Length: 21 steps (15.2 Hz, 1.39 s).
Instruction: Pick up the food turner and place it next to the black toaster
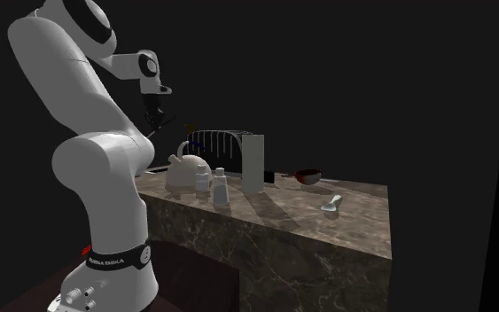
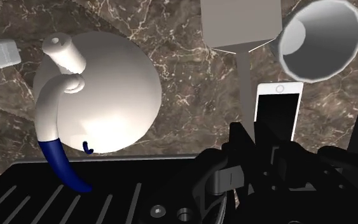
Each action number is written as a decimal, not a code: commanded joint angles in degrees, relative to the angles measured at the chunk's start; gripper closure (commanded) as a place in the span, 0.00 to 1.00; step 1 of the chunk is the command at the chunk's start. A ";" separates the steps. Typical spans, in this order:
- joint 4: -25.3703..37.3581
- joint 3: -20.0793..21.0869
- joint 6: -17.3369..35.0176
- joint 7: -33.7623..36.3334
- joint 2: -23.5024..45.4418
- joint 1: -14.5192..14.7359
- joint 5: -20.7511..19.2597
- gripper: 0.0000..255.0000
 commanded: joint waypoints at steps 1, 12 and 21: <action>-1.31 0.43 1.35 -0.22 -0.30 0.01 0.40 1.00; -8.62 3.12 8.83 -1.67 -1.82 -0.05 2.81 1.00; -13.31 7.12 14.65 -3.03 -3.18 -1.94 5.33 1.00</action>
